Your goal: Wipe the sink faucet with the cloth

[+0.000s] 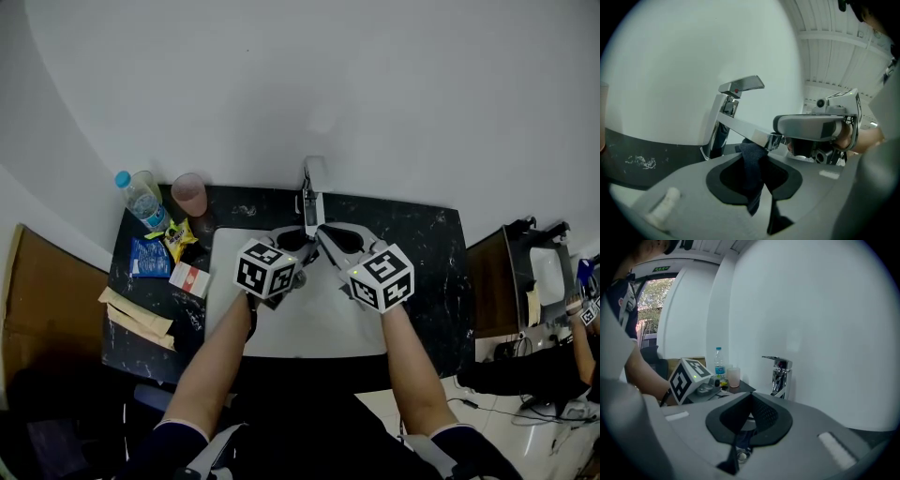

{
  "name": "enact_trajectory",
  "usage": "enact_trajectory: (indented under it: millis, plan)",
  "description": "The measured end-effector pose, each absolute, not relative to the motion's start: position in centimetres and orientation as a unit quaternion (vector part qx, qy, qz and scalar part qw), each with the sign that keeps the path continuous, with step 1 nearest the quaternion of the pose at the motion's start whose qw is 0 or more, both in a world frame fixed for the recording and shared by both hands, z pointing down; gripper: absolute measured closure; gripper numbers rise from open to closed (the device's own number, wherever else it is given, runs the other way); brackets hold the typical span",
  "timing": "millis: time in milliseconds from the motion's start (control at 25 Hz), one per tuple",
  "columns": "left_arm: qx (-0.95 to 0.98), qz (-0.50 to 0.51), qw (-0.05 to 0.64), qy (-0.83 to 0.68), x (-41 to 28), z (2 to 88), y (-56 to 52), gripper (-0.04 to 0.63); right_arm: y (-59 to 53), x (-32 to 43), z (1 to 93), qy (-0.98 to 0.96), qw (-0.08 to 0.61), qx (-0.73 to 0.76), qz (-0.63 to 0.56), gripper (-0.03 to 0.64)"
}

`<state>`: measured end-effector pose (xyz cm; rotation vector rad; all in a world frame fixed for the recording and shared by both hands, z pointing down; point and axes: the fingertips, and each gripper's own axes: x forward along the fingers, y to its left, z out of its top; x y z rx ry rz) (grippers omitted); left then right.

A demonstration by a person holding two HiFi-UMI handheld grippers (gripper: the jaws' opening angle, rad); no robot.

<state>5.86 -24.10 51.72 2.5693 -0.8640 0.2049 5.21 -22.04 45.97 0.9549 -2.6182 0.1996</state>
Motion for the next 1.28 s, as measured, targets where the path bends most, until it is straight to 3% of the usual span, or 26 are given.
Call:
enact_trajectory:
  millis: [600,1280]
  plan:
    - [0.924,0.1,0.186,-0.319,4.0,50.8,-19.6,0.521,-22.0,5.1,45.7,-0.923,0.171,0.338,0.07,0.614]
    - [0.895,0.064,0.156,-0.412,-0.3,42.2,-22.7,0.518,-21.6,6.5,38.6,-0.913,0.072,0.4,0.03,0.614]
